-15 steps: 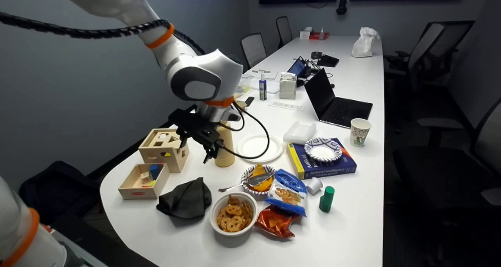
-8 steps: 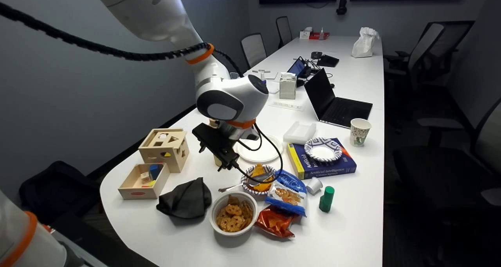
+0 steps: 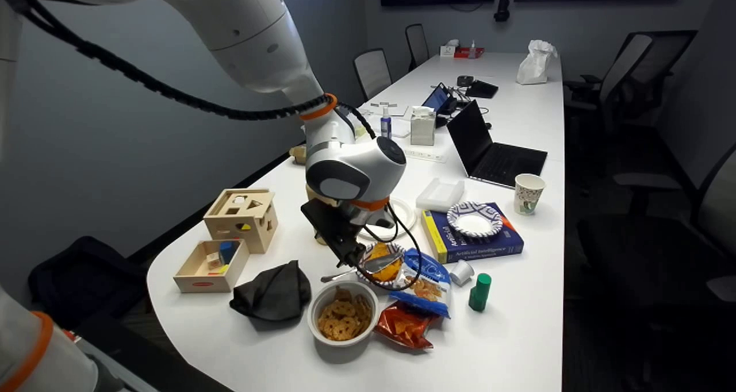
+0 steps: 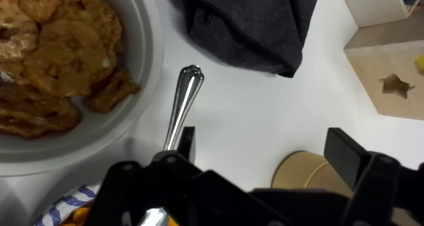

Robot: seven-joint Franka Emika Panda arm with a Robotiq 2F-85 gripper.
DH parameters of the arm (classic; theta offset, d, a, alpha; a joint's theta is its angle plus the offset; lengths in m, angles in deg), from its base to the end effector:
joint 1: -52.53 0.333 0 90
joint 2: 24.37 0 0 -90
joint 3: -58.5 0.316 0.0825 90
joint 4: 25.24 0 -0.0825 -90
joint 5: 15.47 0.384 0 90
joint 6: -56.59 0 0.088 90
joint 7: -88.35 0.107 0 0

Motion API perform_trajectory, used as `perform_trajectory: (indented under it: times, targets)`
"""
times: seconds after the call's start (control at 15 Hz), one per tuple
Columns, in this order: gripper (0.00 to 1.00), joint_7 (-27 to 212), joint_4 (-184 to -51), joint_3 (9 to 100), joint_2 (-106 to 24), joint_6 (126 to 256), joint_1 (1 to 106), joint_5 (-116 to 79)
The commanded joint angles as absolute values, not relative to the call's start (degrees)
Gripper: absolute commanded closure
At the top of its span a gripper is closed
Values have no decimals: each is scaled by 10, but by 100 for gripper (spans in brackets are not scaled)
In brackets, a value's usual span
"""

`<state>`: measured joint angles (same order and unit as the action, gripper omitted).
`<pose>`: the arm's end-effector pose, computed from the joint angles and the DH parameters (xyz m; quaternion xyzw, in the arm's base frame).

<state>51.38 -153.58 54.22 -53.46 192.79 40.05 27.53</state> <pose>0.4755 -0.1391 0.1161 -0.9588 0.1393 0.0653 0.2387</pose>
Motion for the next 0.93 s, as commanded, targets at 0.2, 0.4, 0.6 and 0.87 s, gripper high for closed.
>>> perform_trajectory:
  times: [0.2, 0.4, 0.6, 0.87]
  targets:
    - [0, 578, -1501, 561, -586, 1954, 367, 277]
    - [0, 607, -1498, 559, -595, 1961, 364, 268]
    - [0, 625, -1493, 562, -600, 1965, 365, 265]
    - [0, 657, -1480, 564, -612, 1966, 373, 248]
